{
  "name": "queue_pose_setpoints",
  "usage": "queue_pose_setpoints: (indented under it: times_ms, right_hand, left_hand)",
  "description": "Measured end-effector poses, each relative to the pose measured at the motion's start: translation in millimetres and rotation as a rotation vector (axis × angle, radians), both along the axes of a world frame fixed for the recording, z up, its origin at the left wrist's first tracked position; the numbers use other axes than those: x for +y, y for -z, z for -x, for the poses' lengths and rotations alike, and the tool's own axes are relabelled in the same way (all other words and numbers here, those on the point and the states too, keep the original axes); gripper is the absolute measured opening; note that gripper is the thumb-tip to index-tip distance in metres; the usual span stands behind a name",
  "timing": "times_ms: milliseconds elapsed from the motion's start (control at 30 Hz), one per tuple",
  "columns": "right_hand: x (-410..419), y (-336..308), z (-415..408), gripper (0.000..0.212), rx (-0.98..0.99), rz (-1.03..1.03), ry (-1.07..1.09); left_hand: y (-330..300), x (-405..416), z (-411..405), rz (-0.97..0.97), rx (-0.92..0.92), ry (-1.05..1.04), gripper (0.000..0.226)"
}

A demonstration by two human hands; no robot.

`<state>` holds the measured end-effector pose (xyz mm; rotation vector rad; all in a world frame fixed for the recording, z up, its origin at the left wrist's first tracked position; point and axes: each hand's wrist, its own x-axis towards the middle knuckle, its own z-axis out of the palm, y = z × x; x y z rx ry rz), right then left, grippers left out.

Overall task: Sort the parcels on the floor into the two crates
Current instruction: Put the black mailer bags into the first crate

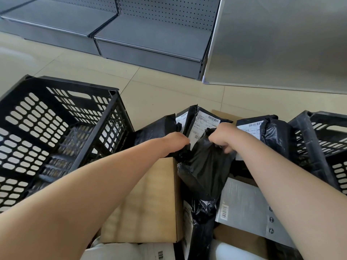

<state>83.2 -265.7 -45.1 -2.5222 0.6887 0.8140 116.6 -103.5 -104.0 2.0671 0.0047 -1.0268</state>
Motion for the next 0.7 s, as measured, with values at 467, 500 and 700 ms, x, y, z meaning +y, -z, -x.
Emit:
queue_pose_setpoints:
  times_ms: [467, 500, 700]
  right_hand:
    - [-29, -15, -7, 0.012, -0.329, -0.490, 0.521]
    - [-31, -15, -10, 0.010, -0.365, -0.494, 0.532]
    - [-32, -8, -18, 0.013, -0.549, -0.581, 0.640]
  left_hand:
    - [-7, -11, 1, 0.423, 0.388, -0.158, 0.048]
    - [-7, -11, 1, 0.441, 0.397, -0.160, 0.053]
    - [-6, -11, -3, 0.453, 0.410, -0.201, 0.063]
